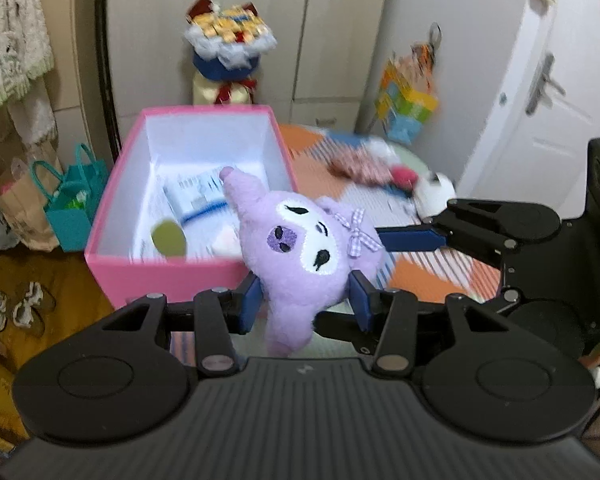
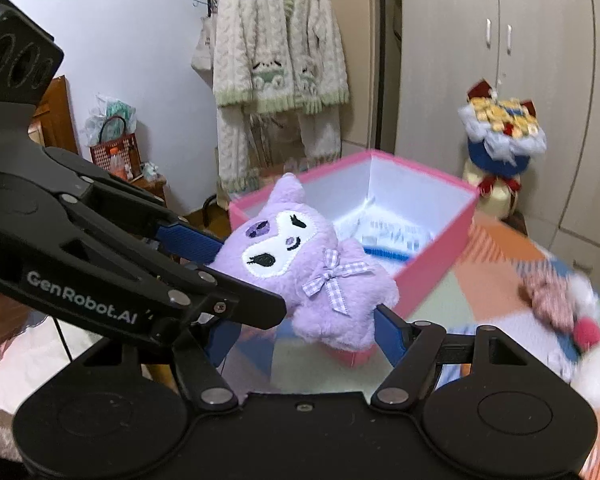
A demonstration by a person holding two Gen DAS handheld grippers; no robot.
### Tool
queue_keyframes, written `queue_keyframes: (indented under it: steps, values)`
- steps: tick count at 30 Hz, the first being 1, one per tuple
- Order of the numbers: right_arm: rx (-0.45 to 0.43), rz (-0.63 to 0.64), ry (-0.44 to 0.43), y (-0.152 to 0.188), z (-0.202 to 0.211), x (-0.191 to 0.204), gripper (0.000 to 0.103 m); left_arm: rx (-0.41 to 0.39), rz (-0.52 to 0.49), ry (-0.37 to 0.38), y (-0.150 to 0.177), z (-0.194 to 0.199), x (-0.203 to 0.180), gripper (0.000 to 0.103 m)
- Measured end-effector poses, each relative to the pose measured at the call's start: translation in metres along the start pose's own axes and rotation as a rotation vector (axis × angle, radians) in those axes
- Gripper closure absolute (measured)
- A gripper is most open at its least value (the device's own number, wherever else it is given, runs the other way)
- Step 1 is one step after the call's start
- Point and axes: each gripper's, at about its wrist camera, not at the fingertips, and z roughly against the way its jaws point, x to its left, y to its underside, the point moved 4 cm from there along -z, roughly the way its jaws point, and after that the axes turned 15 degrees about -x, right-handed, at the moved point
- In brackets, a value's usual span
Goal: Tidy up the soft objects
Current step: 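Lift the purple plush toy with the left gripper and carry it over the pink box, then open the left gripper to drop the plush toy into the box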
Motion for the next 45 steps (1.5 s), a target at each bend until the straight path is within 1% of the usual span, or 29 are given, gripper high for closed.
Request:
queue_keyframes:
  steps: [2,5,7,10,14,19,22,27,30,31,32,34,35,39,43,45]
  values:
    - [-0.016,0.028,-0.003,-0.01,-0.013,-0.005,0.028,-0.037,0.009,-0.017,-0.009,-0.011,0.012,0.058]
    - [-0.011,0.052,-0.003,-0.023,-0.038,-0.02,0.028,-0.058,0.048,-0.019,-0.021,-0.035,0.031,0.058]
    - [0.0,0.064,-0.005,-0.031,-0.056,-0.031,0.029,-0.056,0.081,-0.02,-0.03,-0.055,0.044,0.058]
    - [0.046,0.036,-0.024,-0.04,-0.088,-0.052,0.029,-0.037,0.118,-0.038,-0.041,-0.087,0.063,0.058]
    - [0.094,0.021,-0.046,-0.047,-0.125,-0.072,0.029,0.022,0.189,-0.063,-0.049,-0.134,0.09,0.057]
    - [0.211,-0.029,-0.069,-0.044,-0.173,-0.096,0.03,0.099,0.292,-0.077,-0.046,-0.181,0.121,0.057]
    - [0.256,-0.003,-0.07,-0.039,-0.197,-0.101,0.03,0.136,0.315,-0.098,-0.043,-0.202,0.133,0.057]
    - [0.309,0.038,-0.065,-0.031,-0.229,-0.105,0.03,0.17,0.321,-0.142,-0.041,-0.224,0.145,0.057]
    - [0.317,0.099,-0.059,-0.028,-0.238,-0.104,0.03,0.178,0.282,-0.163,-0.041,-0.231,0.146,0.055]
    - [0.313,0.118,-0.05,-0.027,-0.24,-0.105,0.033,0.177,0.273,-0.172,-0.041,-0.23,0.146,0.054]
    - [0.307,0.131,-0.036,-0.025,-0.24,-0.105,0.031,0.18,0.268,-0.171,-0.04,-0.229,0.146,0.054]
    - [0.303,0.117,-0.024,-0.023,-0.238,-0.108,0.031,0.172,0.272,-0.168,-0.041,-0.223,0.148,0.05]
    - [0.301,0.096,-0.027,-0.021,-0.234,-0.109,0.031,0.163,0.26,-0.171,-0.04,-0.218,0.147,0.05]
    - [0.253,0.056,-0.048,-0.021,-0.209,-0.11,0.031,0.134,0.169,-0.174,-0.043,-0.197,0.139,0.05]
    - [0.217,0.068,-0.052,-0.027,-0.175,-0.106,0.031,0.1,0.071,-0.168,-0.05,-0.167,0.123,0.05]
    - [0.205,0.065,-0.053,-0.031,-0.157,-0.105,0.031,0.08,0.022,-0.152,-0.053,-0.149,0.111,0.049]
